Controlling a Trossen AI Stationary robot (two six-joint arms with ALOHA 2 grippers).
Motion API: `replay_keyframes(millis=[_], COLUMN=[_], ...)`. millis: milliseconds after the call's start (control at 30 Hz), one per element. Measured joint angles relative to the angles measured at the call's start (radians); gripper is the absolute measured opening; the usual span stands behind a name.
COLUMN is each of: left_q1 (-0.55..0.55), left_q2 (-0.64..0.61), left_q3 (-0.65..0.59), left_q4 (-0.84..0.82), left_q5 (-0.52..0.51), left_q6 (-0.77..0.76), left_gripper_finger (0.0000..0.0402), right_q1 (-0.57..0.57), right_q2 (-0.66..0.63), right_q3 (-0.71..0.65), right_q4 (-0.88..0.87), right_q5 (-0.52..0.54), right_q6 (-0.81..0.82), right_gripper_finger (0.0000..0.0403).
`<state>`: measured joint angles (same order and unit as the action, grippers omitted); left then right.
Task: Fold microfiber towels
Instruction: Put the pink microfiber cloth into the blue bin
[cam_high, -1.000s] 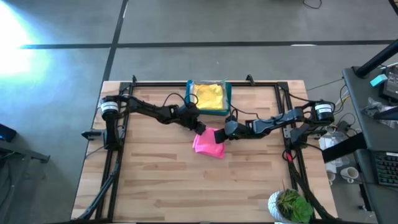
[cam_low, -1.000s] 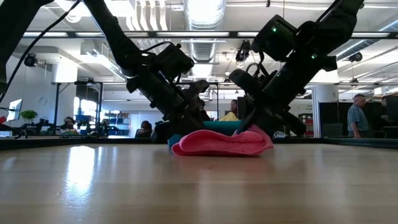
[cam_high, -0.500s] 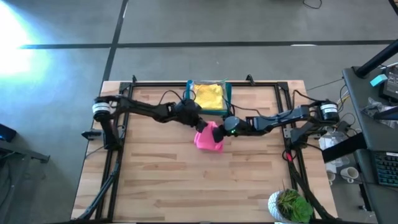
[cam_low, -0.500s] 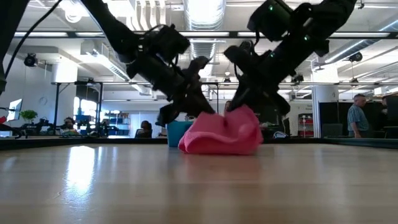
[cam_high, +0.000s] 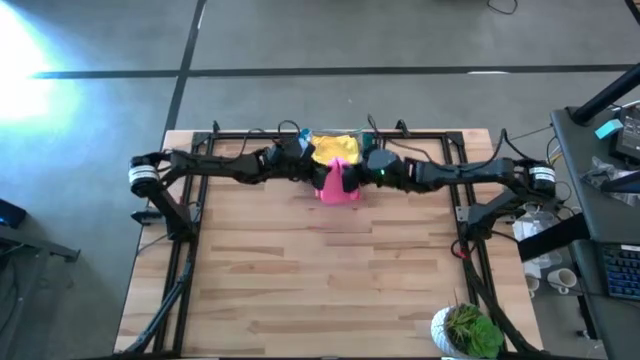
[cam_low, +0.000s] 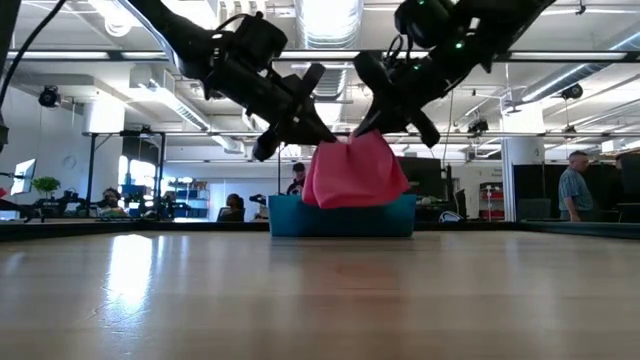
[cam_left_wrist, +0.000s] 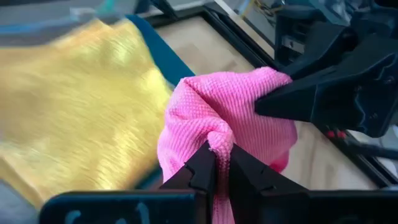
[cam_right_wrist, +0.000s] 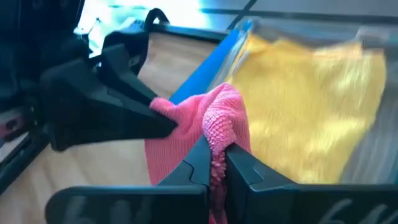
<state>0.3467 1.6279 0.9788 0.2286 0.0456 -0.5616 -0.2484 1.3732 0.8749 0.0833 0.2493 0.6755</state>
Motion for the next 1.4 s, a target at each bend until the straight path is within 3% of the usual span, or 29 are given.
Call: replay_keyframes(millis=[133, 400, 800, 1133, 1400], left_q1=[0.055, 0.157, 0.233, 0.259, 0.277], left_q2=[0.0, 0.0, 0.034, 0.073, 0.087], left_q3=[0.017, 0.051, 0.051, 0.05, 0.054], left_q4=[-0.002, -0.001, -0.001, 0.0, -0.001], left_q5=[-0.003, -0.001, 0.001, 0.002, -0.002], left_q6=[0.029, 0.072, 0.133, 0.134, 0.137], left_gripper_finger=[0.0015, 0.0015, 0.0015, 0.0015, 0.0015], right_q1=[-0.062, -0.149, -0.23, -0.253, -0.276], right_q2=[0.055, 0.178, 0.378, 0.403, 0.403], right_q3=[0.074, 0.252, 0.478, 0.542, 0.545], right_q4=[-0.008, -0.187, -0.379, -0.438, -0.455], right_q5=[-0.037, -0.039, -0.034, 0.041, 0.002], right_q6=[-0.044, -0.076, -0.117, -0.191, -0.215], right_gripper_finger=[0.0009, 0.0009, 0.0009, 0.0009, 0.0009])
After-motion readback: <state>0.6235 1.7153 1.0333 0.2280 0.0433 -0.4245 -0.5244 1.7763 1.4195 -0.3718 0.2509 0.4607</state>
